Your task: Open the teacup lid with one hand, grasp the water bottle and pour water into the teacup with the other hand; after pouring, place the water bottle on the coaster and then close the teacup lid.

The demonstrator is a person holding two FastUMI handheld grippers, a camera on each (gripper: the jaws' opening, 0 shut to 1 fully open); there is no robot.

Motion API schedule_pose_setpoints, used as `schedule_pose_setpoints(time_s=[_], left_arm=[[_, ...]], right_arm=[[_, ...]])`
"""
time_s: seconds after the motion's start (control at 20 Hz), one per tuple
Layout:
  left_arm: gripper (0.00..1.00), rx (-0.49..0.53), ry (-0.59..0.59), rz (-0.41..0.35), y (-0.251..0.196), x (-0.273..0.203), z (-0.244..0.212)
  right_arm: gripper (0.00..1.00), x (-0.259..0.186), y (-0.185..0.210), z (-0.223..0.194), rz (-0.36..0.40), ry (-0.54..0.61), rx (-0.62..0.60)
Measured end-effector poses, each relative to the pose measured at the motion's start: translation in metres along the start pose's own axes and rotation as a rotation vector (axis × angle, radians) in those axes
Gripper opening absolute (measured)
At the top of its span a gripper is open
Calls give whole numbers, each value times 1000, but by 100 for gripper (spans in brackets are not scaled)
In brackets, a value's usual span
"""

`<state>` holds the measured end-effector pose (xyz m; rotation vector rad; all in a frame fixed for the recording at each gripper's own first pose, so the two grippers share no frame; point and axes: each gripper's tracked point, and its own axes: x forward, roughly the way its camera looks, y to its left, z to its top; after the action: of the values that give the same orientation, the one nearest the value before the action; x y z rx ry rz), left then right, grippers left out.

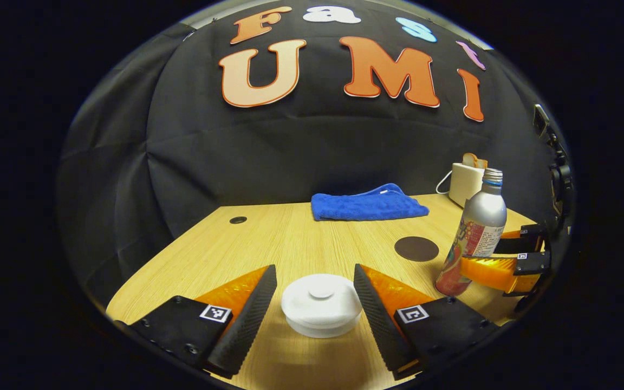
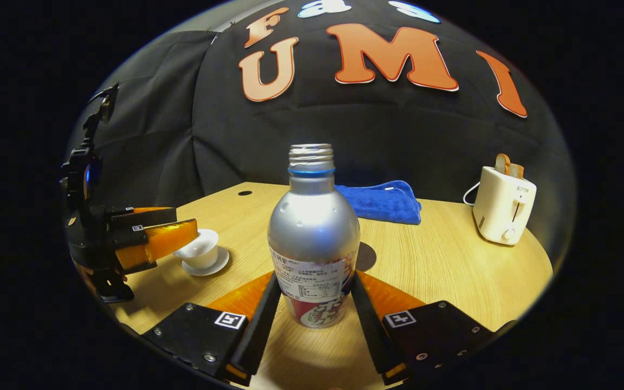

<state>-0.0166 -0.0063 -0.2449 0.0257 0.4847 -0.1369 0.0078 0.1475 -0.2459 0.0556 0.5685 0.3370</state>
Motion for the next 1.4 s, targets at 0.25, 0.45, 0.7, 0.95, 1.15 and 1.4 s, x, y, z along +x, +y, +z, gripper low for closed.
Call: schedule_pose_setpoints(time_s=[0.25, 0.45, 0.7, 0.95, 1.15, 1.4], left_arm=[[77, 25, 34, 10, 1, 12, -11], [61, 21, 30, 7, -2, 17, -7], [37, 16, 23, 24, 2, 18, -4], [34, -6, -6, 43, 5, 19, 2], [34, -4, -52, 61, 10, 14, 15], [33, -5, -95, 92, 23, 4, 27]], right_arm=[[77, -2, -6, 1, -12, 1, -17], [77, -5, -9, 7, -21, -14, -37], [77, -9, -17, 13, -33, -20, -40], [77, -14, -29, 19, -63, -18, -92], [77, -16, -35, 30, -86, -28, -152], [77, -14, -39, 36, -116, -11, -258]])
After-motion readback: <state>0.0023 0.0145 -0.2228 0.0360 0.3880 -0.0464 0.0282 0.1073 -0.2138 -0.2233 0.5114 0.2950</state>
